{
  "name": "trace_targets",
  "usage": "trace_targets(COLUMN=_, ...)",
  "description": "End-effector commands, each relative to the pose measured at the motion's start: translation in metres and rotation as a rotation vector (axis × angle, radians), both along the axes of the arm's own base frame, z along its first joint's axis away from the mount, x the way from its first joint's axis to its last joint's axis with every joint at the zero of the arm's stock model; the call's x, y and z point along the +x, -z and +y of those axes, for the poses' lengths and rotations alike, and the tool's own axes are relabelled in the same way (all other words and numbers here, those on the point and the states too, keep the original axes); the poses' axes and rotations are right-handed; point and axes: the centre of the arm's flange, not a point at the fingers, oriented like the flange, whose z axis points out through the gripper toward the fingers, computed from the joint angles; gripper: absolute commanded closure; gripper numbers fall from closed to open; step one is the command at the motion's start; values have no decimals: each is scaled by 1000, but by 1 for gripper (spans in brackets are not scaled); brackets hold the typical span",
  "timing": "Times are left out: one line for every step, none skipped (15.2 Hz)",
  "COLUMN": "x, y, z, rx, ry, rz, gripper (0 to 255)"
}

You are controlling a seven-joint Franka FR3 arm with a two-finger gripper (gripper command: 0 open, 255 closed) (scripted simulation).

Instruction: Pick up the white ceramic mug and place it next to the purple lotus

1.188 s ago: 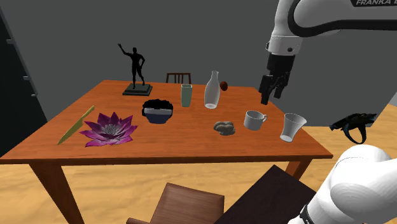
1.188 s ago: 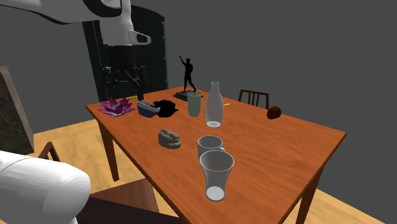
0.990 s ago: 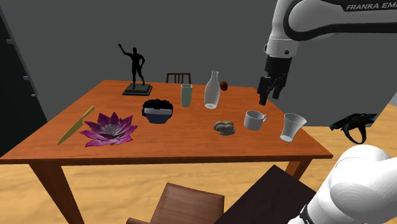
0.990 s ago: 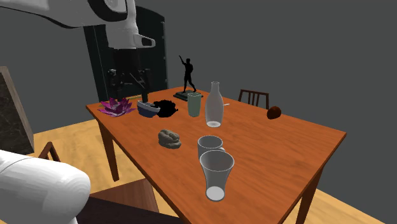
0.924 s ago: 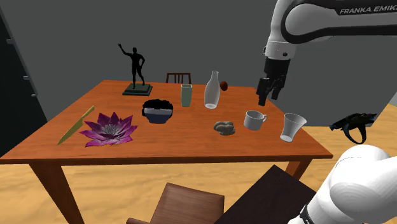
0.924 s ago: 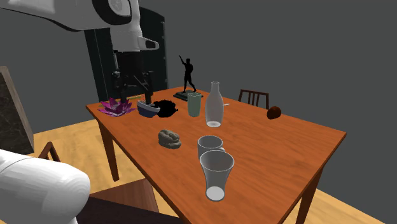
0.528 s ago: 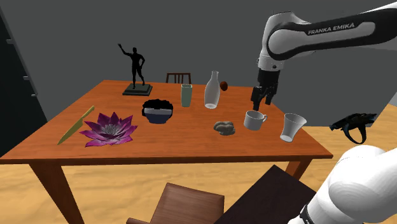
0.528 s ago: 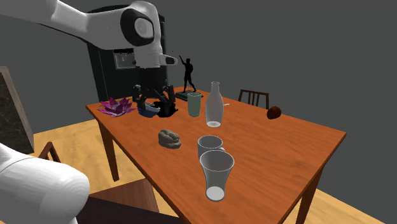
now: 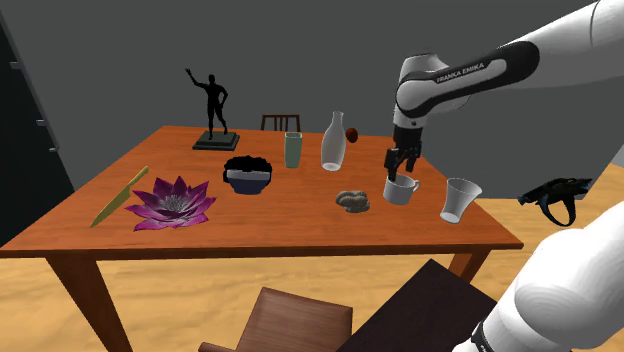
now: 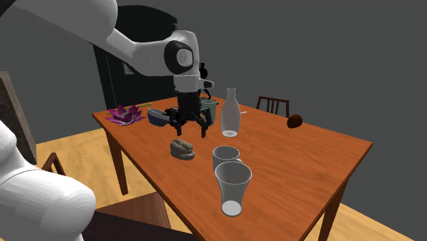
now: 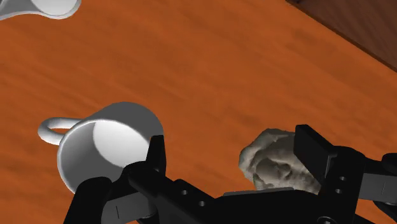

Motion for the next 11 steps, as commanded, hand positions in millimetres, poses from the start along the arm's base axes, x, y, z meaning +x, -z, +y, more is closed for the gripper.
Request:
trace_targets(x=12, y=17, z=-17, rx=-3, ry=2, rz=2, gripper=0)
trace_targets(x=18, y=25, z=-25, rx=-5, ry=3, rz=4, gripper=0)
trace_targets(x=25, y=33, z=-33, rx=-6, ry=5, rz=5, gripper=0)
trace_targets(x=31, y=42, z=-41, rx=-7, ry=6, rz=7, gripper=0)
trace_targets(x=37, y=50, z=-49, rx=-8, ry=7, rz=9, gripper=0)
trace_targets(x=44, y=58, z=-57, rx=-9, ry=9, rz=10, gripper=0)
trace_targets(x=50, y=67, z=-65, rx=-11, ry=10, rz=12, gripper=0)
trace_targets(x=52, y=69, z=-68, rx=-11, ry=11, rz=12, gripper=0)
trace_targets(x=52, y=75, z=-68, rx=-11, ry=11, rz=12, gripper=0)
trace_targets(x=51, y=80, z=-69, rx=-11, ry=11, rz=12, gripper=0)
trace_targets(x=51, y=85, z=-69, rx=-11, ry=11, rz=12, gripper=0)
